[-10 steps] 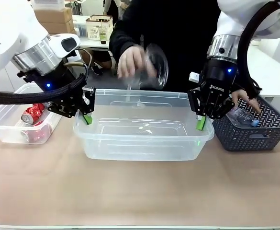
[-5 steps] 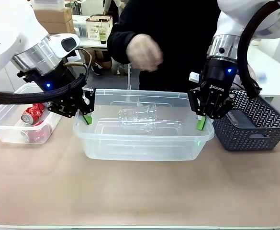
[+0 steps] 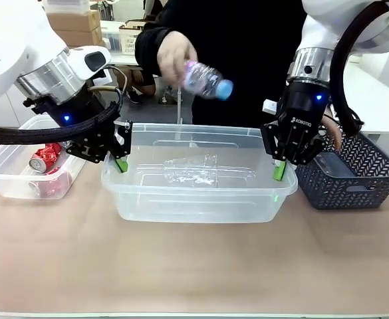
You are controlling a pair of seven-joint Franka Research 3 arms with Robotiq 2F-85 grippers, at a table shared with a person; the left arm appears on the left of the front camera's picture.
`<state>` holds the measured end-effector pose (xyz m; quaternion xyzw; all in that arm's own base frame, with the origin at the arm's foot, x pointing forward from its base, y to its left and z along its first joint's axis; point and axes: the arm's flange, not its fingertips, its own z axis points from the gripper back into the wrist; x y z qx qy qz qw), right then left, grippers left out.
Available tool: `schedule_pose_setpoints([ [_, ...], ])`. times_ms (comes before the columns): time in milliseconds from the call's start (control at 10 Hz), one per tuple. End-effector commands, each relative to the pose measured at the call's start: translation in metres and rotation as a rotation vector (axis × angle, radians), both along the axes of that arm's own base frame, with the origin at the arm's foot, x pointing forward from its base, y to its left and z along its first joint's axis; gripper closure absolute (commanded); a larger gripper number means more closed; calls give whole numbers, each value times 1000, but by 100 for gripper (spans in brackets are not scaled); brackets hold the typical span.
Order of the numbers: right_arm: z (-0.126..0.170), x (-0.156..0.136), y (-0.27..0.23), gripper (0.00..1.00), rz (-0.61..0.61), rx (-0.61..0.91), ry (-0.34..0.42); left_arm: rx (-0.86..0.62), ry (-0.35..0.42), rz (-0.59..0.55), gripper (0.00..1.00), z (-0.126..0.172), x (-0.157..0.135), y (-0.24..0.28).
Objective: Sort the waste into each basket.
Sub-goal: Offer the picked Organizing box to the human.
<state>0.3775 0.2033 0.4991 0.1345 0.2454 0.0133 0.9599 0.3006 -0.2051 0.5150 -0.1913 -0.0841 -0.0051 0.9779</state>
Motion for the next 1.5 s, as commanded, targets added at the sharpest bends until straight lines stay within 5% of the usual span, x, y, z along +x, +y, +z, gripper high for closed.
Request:
schedule_pose_setpoints([
  [0, 0, -1, 1, 100, 6, 10, -3, -52, -10, 11, 100, 5, -2, -3],
  [1400, 0, -1, 1, 100, 6, 10, -3, -52, -10, 11, 100, 5, -2, -3],
])
